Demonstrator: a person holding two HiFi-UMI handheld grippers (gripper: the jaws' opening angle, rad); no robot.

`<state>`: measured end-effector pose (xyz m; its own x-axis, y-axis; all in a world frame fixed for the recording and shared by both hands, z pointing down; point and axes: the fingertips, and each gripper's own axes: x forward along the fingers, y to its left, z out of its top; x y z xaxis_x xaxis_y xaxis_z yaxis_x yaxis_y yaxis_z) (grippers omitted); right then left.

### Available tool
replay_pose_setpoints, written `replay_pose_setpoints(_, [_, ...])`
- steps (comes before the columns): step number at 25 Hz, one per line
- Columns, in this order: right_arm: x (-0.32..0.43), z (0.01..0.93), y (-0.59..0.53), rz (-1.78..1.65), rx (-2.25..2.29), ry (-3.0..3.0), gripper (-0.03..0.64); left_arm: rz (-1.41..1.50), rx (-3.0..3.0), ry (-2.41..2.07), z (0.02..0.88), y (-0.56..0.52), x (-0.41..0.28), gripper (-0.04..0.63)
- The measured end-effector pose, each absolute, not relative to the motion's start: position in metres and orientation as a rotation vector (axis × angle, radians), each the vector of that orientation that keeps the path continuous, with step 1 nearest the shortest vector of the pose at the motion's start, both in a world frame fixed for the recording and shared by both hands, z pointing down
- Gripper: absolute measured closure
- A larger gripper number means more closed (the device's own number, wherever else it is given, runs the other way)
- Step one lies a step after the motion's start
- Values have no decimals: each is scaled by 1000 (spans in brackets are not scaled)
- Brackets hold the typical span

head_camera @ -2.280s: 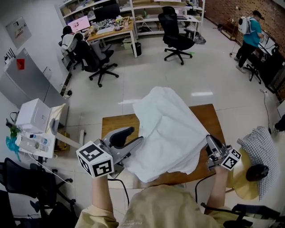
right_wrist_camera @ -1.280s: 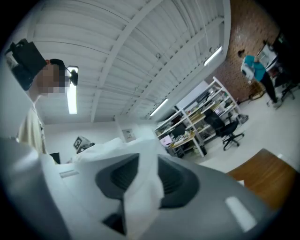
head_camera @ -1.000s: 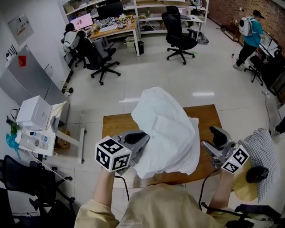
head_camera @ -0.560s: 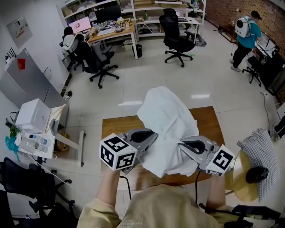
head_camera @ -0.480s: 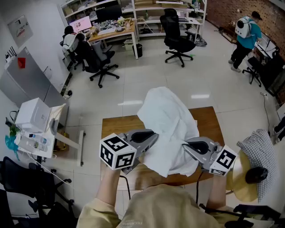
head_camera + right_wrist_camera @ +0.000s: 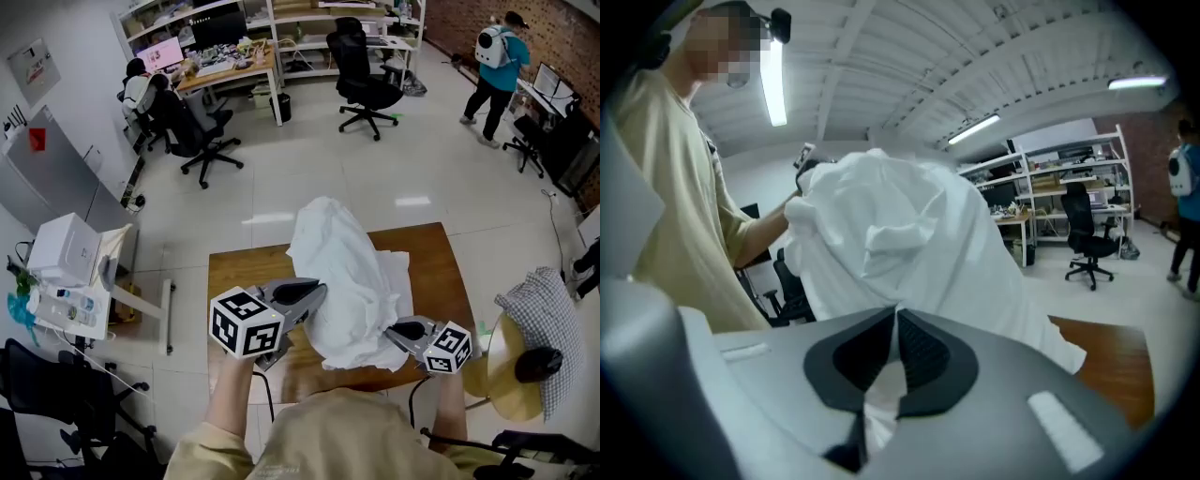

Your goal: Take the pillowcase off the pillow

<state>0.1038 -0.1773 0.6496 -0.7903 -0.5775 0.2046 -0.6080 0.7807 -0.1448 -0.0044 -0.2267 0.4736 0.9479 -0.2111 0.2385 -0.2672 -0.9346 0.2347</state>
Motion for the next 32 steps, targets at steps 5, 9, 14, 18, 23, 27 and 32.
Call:
replay_pose_setpoints(5, [133, 529, -149, 155, 938, -3233, 388, 206, 2835, -293, 457, -222, -17, 586])
replay_pose_setpoints(9, [168, 452, -161, 12, 1107, -3311, 413, 210, 2879, -239, 457, -208, -16, 586])
replay_pose_setpoints(14, [123, 456, -243, 73, 1089, -3060, 413, 189, 2900, -163, 456, -189, -5, 586])
replay_pose_setpoints(18, [83, 492, -282, 231, 1001, -2959, 422, 190, 2948, -90, 457, -166, 2, 586])
replay_pose_setpoints(23, [109, 552, -317, 448, 1142, -2876, 611, 182, 2934, -84, 460, -166, 3, 586])
replay_pose_setpoints(27, [181, 692, -349, 536, 1436, -2433, 614, 119, 2929, -2, 467, -149, -3, 586])
replay_pose_setpoints(32, [171, 697, -351, 531, 1403, -2522, 613, 217, 2966, -28, 491, -153, 1, 586])
